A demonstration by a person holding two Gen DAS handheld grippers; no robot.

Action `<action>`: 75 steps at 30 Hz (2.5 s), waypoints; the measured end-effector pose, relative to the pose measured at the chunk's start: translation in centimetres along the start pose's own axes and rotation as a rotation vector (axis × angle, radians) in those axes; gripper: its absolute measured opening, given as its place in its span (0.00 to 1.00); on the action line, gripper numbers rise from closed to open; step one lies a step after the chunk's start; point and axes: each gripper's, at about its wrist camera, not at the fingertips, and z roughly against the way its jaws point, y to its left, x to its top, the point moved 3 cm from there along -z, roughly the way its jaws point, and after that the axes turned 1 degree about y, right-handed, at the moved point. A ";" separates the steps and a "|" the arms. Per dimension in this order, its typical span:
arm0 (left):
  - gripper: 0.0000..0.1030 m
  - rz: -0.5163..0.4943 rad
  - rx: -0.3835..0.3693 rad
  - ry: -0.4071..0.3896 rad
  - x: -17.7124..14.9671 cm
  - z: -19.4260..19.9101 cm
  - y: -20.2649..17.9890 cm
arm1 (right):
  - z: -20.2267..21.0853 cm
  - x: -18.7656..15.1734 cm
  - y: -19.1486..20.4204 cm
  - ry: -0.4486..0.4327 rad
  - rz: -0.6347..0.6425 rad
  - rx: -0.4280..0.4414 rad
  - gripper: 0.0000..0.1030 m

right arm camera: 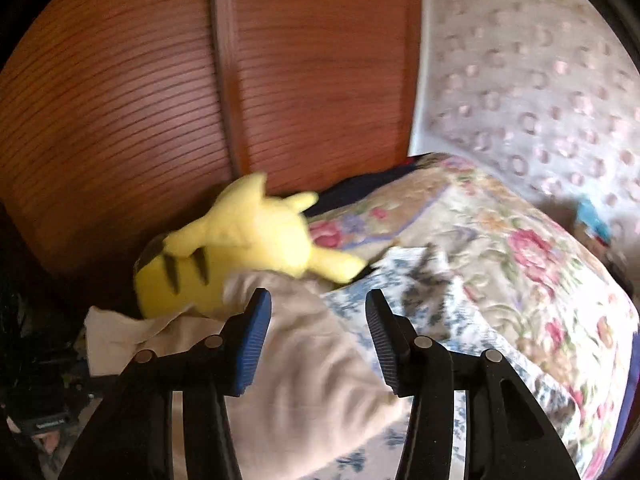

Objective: Fold small clothes

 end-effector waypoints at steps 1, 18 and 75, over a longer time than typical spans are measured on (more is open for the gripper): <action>0.22 0.000 0.007 -0.008 0.1 0.3 0.1 | -0.1 -0.6 -0.3 -0.002 -0.014 0.011 0.49; 0.68 -0.175 0.087 -0.182 -0.1 5.8 -1.6 | 1.5 -6.8 -0.7 0.016 -0.159 -0.065 0.49; 0.84 -0.461 -0.132 -0.287 -5.8 14.2 -21.6 | 26.4 -24.9 11.6 -0.367 -0.433 -0.504 0.74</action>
